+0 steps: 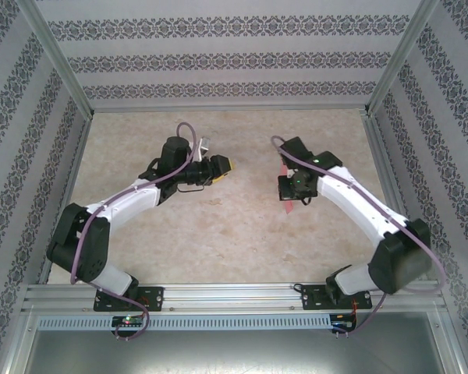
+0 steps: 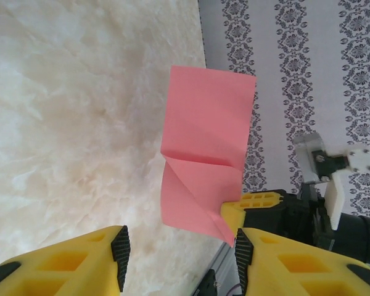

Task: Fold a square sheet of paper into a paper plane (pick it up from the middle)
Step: Turn over the paper at the center of the table.

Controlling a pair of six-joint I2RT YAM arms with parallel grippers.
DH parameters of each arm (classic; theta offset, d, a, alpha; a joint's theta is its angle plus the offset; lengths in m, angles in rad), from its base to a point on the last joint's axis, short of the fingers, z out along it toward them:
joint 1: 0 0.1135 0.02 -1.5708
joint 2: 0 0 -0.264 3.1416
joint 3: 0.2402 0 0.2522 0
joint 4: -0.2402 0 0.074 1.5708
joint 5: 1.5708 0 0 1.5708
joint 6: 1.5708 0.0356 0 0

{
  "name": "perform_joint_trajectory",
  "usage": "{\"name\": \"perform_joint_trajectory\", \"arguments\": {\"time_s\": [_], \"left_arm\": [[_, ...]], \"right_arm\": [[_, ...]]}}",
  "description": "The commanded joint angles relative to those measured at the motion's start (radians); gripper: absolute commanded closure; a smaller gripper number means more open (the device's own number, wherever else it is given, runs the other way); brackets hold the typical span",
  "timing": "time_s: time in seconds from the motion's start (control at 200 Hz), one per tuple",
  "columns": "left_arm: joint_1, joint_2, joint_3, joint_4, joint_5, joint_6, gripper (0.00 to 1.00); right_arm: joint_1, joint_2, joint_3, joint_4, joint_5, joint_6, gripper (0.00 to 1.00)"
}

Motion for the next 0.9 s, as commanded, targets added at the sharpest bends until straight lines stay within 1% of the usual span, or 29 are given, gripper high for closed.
{"name": "perform_joint_trajectory", "arguments": {"time_s": [0.0, 0.055, 0.16, 0.275, 0.375, 0.42, 0.46, 0.61, 0.699, 0.794, 0.894], "left_arm": [[0.012, -0.059, -0.047, -0.066, 0.015, 0.055, 0.48], [0.010, -0.078, -0.069, -0.089, 0.020, 0.066, 0.47], [0.018, -0.124, -0.117, -0.129, 0.028, 0.079, 0.47], [0.030, -0.191, -0.159, -0.188, 0.021, 0.092, 0.47], [0.035, -0.258, -0.182, -0.248, 0.009, 0.103, 0.47], [0.036, -0.291, -0.195, -0.270, -0.001, 0.105, 0.47], [0.037, -0.316, -0.206, -0.291, -0.005, 0.108, 0.47], [0.050, -0.382, -0.220, -0.368, -0.012, 0.135, 0.46], [0.056, -0.394, -0.227, -0.390, -0.012, 0.140, 0.46], [0.058, -0.397, -0.238, -0.391, -0.009, 0.140, 0.46], [0.058, -0.395, -0.243, -0.396, -0.007, 0.146, 0.46]], "right_arm": [[0.082, 0.119, 0.088, -0.166, 0.192, -0.029, 0.98], [0.117, 0.184, 0.133, -0.187, 0.203, -0.020, 0.96], [0.171, 0.287, 0.199, -0.178, 0.173, -0.018, 0.91], [0.219, 0.404, 0.276, -0.165, 0.105, -0.017, 0.87], [0.259, 0.484, 0.333, -0.126, 0.045, -0.019, 0.85], [0.268, 0.505, 0.345, -0.093, 0.002, -0.013, 0.83], [0.283, 0.525, 0.362, -0.081, -0.003, -0.009, 0.79], [0.308, 0.571, 0.380, -0.034, -0.062, -0.001, 0.76], [0.318, 0.596, 0.377, -0.001, -0.094, 0.005, 0.75], [0.320, 0.614, 0.359, 0.049, -0.144, 0.012, 0.70], [0.320, 0.606, 0.332, 0.104, -0.196, 0.021, 0.69]]}}
